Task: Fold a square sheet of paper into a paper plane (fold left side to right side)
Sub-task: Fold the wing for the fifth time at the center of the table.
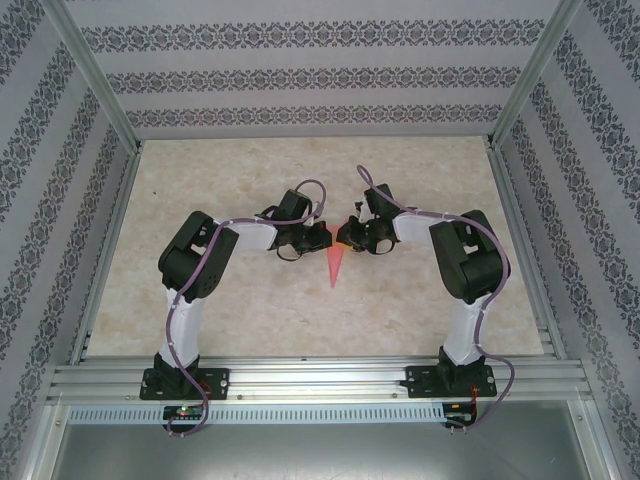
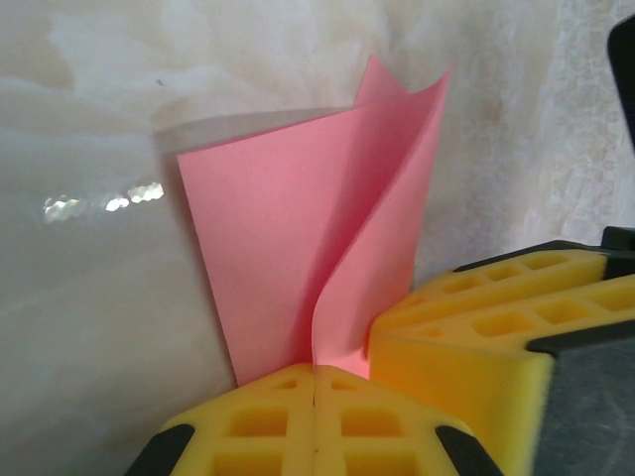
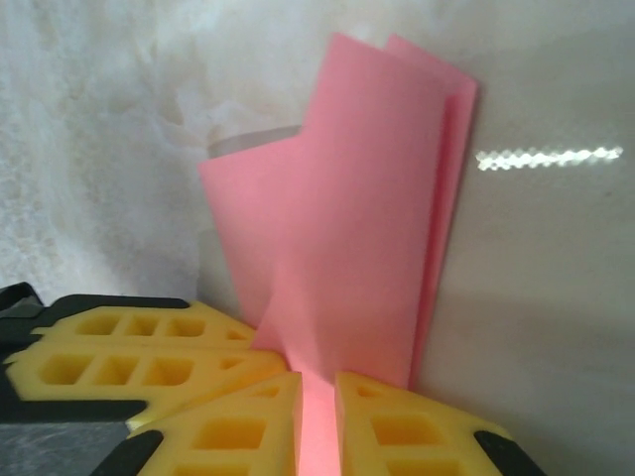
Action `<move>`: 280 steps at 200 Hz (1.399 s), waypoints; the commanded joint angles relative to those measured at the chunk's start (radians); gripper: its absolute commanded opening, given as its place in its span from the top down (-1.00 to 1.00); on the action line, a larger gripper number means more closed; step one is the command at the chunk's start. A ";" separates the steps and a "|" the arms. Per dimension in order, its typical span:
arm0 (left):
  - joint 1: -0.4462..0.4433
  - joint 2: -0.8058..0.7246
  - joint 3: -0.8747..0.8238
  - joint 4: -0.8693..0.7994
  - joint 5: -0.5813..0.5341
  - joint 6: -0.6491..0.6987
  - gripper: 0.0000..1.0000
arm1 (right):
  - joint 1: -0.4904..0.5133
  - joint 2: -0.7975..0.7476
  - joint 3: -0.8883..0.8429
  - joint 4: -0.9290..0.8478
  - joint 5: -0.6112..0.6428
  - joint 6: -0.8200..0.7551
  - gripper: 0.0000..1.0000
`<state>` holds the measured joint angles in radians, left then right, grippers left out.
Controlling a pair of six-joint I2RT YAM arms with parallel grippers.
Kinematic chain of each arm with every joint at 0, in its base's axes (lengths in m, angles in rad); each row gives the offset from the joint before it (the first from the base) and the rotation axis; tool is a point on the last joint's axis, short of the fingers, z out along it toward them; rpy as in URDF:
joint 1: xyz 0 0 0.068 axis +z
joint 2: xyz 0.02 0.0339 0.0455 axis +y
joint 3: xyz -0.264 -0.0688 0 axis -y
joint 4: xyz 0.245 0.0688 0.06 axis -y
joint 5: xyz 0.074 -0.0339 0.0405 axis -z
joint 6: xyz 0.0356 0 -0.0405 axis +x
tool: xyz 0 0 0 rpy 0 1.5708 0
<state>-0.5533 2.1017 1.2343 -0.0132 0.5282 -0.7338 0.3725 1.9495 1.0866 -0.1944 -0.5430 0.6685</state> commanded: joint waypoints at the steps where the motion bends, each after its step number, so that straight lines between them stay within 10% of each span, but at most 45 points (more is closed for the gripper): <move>1: 0.015 0.063 -0.013 -0.024 -0.064 0.018 0.95 | 0.000 0.029 0.027 -0.033 0.028 -0.035 0.65; 155: 0.023 -0.240 -0.168 -0.056 -0.110 0.041 0.57 | 0.003 0.086 0.042 -0.137 0.071 -0.083 0.65; 280: -0.204 -0.257 -0.199 0.056 -0.106 -0.060 0.58 | 0.009 0.086 0.044 -0.131 0.066 -0.084 0.64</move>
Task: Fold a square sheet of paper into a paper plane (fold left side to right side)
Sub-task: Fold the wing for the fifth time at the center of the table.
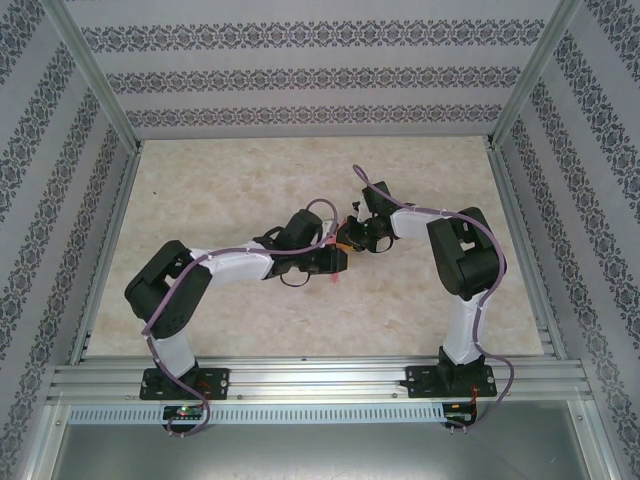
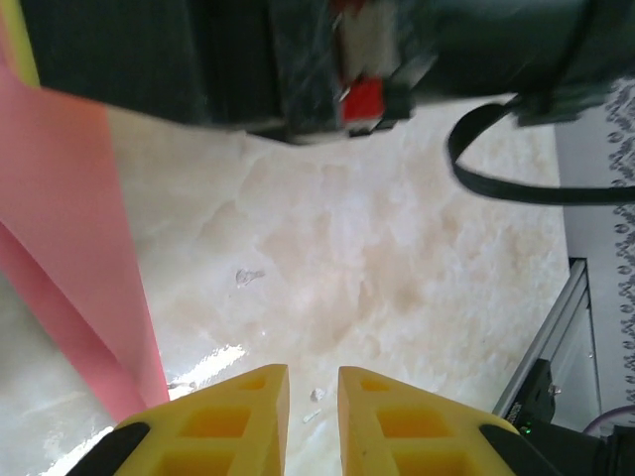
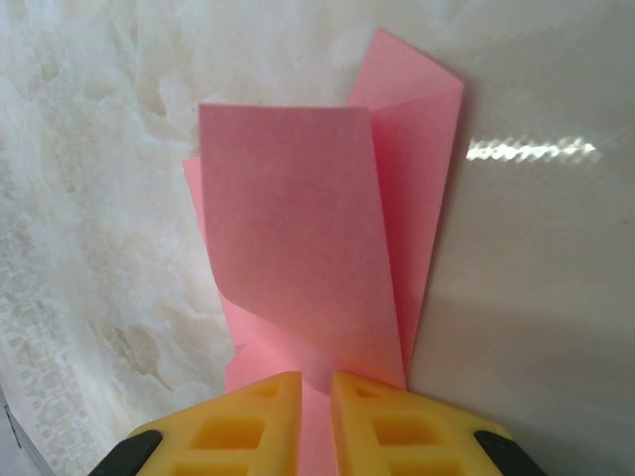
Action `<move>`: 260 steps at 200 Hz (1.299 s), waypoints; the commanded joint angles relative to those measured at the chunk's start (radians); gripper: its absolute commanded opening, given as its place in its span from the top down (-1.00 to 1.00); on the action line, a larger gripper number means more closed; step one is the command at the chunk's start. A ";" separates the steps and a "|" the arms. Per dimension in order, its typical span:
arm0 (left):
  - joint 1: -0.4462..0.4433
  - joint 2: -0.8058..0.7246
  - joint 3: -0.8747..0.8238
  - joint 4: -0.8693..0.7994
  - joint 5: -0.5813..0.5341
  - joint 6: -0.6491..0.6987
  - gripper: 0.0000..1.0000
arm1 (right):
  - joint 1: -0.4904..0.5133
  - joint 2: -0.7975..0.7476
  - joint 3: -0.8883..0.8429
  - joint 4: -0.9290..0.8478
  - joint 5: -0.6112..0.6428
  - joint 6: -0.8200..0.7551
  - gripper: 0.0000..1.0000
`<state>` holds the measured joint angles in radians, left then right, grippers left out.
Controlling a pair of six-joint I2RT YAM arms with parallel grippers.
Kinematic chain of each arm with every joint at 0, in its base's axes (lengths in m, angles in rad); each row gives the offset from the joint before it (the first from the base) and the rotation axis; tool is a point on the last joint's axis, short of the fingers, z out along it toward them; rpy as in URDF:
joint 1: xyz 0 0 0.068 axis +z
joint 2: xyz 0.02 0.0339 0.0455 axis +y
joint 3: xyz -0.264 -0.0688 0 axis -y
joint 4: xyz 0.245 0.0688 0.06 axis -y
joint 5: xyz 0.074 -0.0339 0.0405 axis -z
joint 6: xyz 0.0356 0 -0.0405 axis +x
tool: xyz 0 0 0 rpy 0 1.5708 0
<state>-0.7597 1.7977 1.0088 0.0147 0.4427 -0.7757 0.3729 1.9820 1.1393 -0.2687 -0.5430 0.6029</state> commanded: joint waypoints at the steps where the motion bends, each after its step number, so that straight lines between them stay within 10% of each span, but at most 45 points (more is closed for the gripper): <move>1: 0.002 0.050 0.029 0.027 -0.023 -0.018 0.58 | 0.009 0.053 -0.009 -0.057 0.066 -0.018 0.64; 260: -0.079 0.167 -0.155 0.024 -0.111 -0.134 0.65 | -0.056 0.128 0.214 -0.125 0.055 -0.080 0.63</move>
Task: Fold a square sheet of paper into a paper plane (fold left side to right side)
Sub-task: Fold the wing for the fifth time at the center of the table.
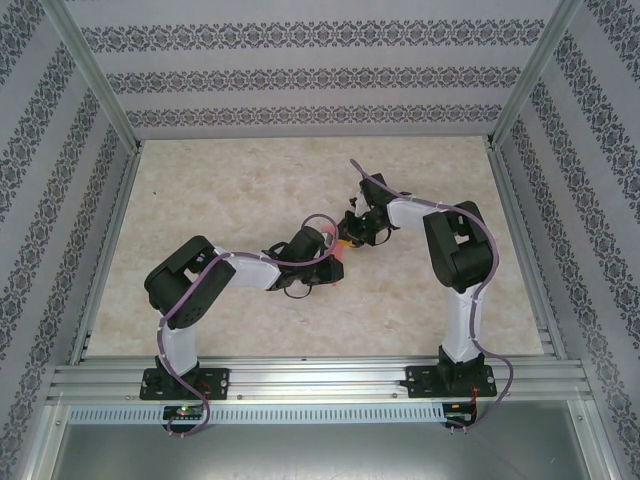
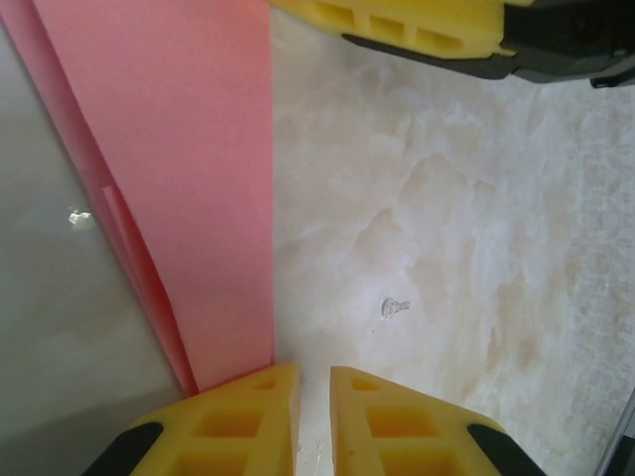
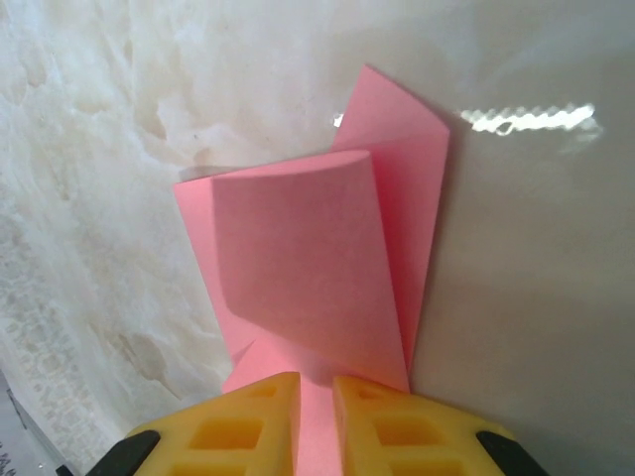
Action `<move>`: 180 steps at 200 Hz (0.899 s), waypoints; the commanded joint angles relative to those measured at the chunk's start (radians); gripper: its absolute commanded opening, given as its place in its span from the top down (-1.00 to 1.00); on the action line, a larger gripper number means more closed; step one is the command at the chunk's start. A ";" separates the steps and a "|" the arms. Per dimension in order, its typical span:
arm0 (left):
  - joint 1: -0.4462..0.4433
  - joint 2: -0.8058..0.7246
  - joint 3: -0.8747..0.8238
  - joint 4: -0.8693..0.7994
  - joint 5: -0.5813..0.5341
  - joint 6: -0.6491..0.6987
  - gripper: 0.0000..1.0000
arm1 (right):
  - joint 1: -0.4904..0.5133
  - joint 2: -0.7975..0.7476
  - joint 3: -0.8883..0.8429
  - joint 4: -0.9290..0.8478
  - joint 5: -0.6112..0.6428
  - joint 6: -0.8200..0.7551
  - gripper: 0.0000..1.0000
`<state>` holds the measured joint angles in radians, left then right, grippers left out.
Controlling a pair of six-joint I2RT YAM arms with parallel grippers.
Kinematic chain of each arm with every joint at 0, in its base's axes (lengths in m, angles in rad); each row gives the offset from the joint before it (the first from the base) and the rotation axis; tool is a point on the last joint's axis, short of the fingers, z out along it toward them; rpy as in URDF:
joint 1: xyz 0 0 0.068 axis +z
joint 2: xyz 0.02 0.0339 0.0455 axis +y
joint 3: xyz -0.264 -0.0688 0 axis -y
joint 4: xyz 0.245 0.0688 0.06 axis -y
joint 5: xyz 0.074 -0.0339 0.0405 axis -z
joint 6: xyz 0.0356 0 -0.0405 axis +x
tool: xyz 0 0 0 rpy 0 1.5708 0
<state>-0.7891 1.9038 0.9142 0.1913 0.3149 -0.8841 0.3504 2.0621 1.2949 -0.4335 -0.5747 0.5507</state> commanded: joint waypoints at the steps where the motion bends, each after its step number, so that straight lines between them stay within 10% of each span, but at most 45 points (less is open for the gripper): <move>1: -0.050 0.060 -0.061 -0.153 0.016 -0.026 0.65 | -0.034 0.049 0.060 0.040 0.087 -0.029 0.63; 180: -0.052 0.041 -0.083 -0.142 0.009 -0.039 0.67 | -0.116 0.122 0.317 -0.020 0.062 -0.070 0.62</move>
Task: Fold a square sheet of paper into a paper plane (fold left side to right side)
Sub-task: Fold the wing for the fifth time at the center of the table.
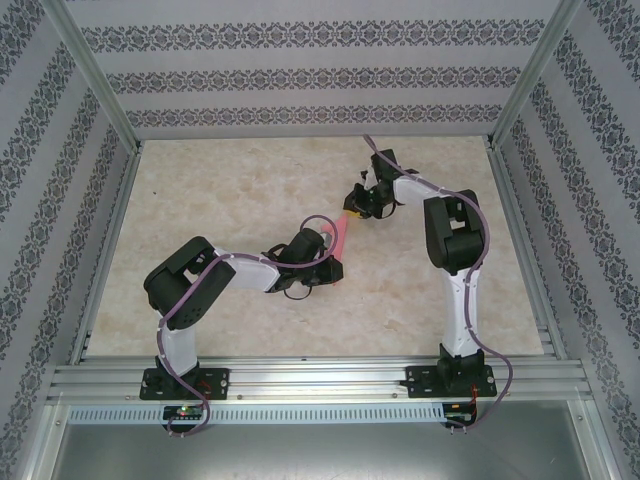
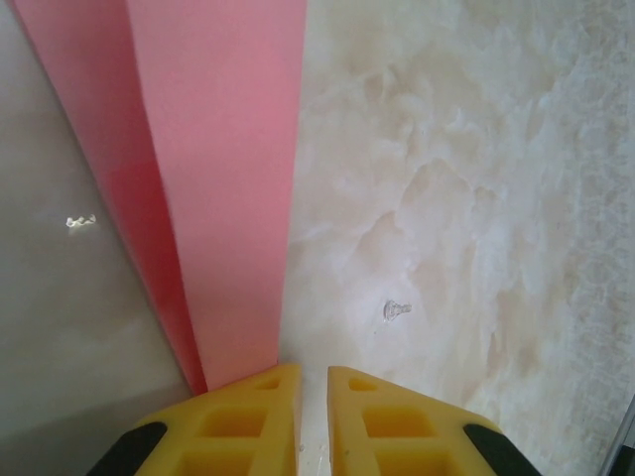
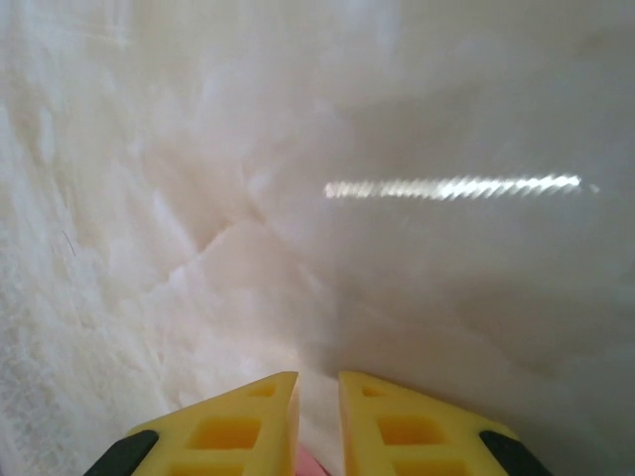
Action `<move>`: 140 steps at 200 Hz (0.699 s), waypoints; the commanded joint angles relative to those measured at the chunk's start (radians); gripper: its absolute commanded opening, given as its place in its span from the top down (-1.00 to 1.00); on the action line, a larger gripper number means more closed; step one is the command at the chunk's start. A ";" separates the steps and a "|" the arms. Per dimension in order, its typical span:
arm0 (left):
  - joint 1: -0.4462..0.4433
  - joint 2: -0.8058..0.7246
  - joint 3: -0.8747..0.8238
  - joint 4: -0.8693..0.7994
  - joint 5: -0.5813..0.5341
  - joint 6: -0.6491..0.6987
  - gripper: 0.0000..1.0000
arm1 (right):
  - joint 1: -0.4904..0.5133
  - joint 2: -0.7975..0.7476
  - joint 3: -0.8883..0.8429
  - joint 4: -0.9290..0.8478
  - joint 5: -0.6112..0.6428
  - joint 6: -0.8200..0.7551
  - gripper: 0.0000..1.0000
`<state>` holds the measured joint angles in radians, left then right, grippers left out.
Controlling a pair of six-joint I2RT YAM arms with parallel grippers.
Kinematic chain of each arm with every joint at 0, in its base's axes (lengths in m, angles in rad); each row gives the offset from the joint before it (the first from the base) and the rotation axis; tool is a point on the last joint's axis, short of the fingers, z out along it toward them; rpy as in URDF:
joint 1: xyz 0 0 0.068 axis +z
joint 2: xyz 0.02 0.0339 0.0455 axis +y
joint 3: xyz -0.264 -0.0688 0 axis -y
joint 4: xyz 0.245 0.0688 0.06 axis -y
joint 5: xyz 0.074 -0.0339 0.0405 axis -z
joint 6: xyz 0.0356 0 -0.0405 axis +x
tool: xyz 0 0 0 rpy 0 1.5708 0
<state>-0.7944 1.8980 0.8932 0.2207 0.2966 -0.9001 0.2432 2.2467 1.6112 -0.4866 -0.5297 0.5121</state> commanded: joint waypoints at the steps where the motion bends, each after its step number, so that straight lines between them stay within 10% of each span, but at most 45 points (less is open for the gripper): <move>1: -0.046 0.047 -0.063 -0.172 0.026 -0.023 0.67 | -0.008 -0.067 -0.003 0.033 0.016 -0.033 0.62; 72: -0.054 0.042 -0.060 -0.151 0.023 -0.018 0.68 | 0.030 -0.443 -0.522 0.245 -0.136 0.122 0.80; 140: -0.058 0.044 -0.057 -0.145 0.015 -0.020 0.71 | 0.125 -0.421 -0.662 0.394 -0.162 0.218 0.91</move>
<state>-0.8021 1.8942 0.8860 0.2314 0.2741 -0.9001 0.3481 1.8069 0.9592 -0.1982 -0.6628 0.6834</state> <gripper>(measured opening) 0.147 0.056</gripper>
